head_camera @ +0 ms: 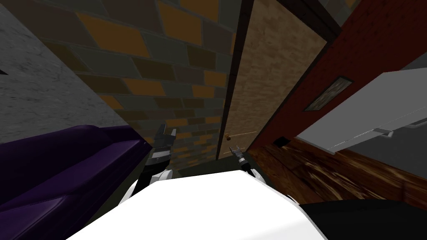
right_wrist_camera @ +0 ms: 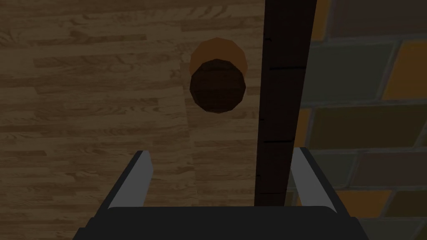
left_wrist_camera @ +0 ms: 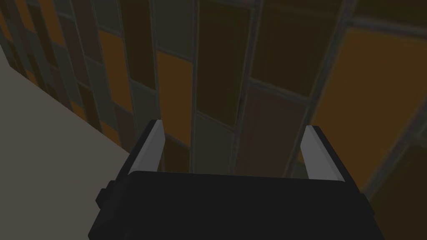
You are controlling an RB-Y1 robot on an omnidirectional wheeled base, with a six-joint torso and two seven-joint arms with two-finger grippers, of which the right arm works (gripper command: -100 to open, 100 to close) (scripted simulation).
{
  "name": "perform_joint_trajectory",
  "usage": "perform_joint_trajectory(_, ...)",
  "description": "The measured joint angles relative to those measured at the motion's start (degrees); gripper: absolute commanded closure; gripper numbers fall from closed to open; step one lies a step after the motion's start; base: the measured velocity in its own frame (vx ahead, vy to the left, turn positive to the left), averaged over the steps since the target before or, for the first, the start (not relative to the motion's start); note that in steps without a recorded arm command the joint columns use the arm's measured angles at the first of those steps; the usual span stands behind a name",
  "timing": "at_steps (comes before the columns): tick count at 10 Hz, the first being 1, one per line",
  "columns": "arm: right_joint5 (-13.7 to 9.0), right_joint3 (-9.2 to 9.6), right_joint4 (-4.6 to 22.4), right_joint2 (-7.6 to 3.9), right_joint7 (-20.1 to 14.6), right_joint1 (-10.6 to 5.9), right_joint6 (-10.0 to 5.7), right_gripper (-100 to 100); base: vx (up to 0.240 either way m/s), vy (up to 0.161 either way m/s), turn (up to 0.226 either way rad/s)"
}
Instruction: Pull the door open
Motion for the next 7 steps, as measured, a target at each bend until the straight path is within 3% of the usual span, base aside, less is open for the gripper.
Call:
perform_joint_trajectory(5, -0.76, -1.37, 0.52, -0.52, 0.02, 0.64, -0.53, -100, 0.163, 0.026, 0.104)
perform_joint_trajectory(7, -1.36, -2.42, 2.72, -0.87, 0.42, 0.26, -1.90, -100, 0.194, 0.047, 0.111)
